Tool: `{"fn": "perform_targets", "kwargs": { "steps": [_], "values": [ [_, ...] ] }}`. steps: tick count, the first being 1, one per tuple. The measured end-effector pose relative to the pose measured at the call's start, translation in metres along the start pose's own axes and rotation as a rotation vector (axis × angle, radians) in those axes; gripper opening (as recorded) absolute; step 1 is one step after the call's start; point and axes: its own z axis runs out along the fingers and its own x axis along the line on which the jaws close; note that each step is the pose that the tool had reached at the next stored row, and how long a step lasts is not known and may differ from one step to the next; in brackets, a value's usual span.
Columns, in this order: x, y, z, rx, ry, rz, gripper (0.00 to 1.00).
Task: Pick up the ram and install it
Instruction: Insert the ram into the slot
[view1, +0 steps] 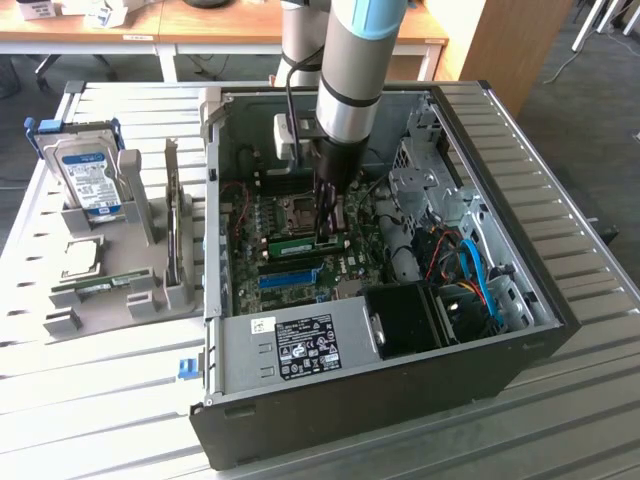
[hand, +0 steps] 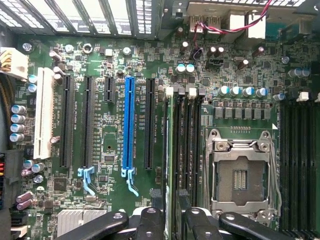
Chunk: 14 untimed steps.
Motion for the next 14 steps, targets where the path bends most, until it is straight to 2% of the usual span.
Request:
{"fn": "perform_targets", "kwargs": {
  "steps": [14],
  "values": [
    [0.0002, -0.0001, 0.0038, 0.0000, -0.0001, 0.000, 0.25]
  ]
}}
